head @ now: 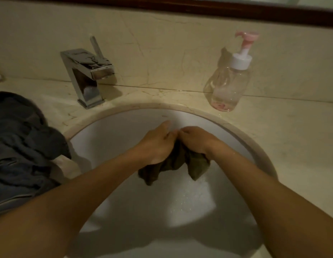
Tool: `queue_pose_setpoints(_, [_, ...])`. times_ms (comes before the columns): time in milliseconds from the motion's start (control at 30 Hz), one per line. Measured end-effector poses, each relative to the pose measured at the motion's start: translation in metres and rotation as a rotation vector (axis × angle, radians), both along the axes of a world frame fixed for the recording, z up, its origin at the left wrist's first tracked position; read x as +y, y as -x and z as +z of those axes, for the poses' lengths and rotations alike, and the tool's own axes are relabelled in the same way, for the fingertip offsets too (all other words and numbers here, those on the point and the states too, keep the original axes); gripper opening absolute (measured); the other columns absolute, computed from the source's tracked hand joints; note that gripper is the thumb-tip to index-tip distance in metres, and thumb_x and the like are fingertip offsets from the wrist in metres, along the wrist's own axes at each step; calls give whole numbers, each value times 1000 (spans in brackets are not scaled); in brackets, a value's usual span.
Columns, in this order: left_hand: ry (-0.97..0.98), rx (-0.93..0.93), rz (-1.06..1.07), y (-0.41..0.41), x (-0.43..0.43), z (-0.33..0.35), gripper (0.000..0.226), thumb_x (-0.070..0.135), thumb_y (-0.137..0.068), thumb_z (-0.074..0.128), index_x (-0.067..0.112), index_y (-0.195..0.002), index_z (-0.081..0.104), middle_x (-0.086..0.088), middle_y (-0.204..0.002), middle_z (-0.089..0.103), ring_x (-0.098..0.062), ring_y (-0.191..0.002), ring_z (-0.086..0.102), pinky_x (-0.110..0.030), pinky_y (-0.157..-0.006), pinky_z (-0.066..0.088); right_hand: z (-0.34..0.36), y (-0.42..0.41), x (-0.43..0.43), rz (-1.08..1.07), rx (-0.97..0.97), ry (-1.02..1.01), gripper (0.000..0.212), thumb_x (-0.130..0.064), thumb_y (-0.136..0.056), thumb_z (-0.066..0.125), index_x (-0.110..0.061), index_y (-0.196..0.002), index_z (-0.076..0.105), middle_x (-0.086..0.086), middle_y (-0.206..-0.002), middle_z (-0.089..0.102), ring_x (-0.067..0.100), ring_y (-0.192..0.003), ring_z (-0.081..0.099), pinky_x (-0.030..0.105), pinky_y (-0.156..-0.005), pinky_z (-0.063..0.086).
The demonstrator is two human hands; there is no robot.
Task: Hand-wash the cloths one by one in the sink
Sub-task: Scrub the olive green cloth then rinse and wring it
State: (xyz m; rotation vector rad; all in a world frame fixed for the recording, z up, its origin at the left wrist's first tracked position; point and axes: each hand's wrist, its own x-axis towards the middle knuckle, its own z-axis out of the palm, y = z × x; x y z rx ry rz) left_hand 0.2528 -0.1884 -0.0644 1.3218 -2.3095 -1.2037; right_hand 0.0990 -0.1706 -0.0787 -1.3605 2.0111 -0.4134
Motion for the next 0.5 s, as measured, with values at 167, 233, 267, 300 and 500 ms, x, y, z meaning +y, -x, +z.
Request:
queue_pose_setpoints(167, [276,-578,-124,-23,-25,-23,90,54,-94,57,20,-159,4,-14,-157,23,-37,-139,35,-48,-109,40,-10,1,-2,211,507,-36,44,-49,-104,47,-20,-135,59,9,-139,56,32,-120,57,46,-100,50])
queue_pose_setpoints(233, [394,-596,-128,-24,-26,-21,66,47,-92,64,15,-144,37,-13,-141,37,-34,-123,46,-45,-97,47,-10,-4,0,414,430,-62,30,-47,-101,52,-22,-109,67,6,-117,67,24,-98,62,38,-88,52])
queue_pose_setpoints(267, [396,-564,-176,-23,-25,-20,48,46,-93,63,14,-127,52,-10,-131,49,-30,-113,53,-42,-92,50,-12,-7,1,517,384,-153,28,-48,-99,54,-24,-103,68,2,-108,68,21,-92,63,38,-85,51])
queue_pose_setpoints(300, [359,-566,-251,-21,-24,-21,39,48,-94,60,15,-115,60,-8,-122,58,-27,-104,58,-41,-89,51,-15,-10,4,595,363,-262,30,-51,-96,57,-26,-109,67,-1,-106,66,20,-93,63,39,-89,53])
queue_pose_setpoints(500, [226,-902,-346,-27,-25,-46,100,77,-83,52,24,-159,15,-4,-161,22,-28,-148,24,-45,-120,25,-35,-15,7,525,634,-162,65,-34,-94,64,-26,-154,40,6,-149,42,32,-137,44,49,-106,46])
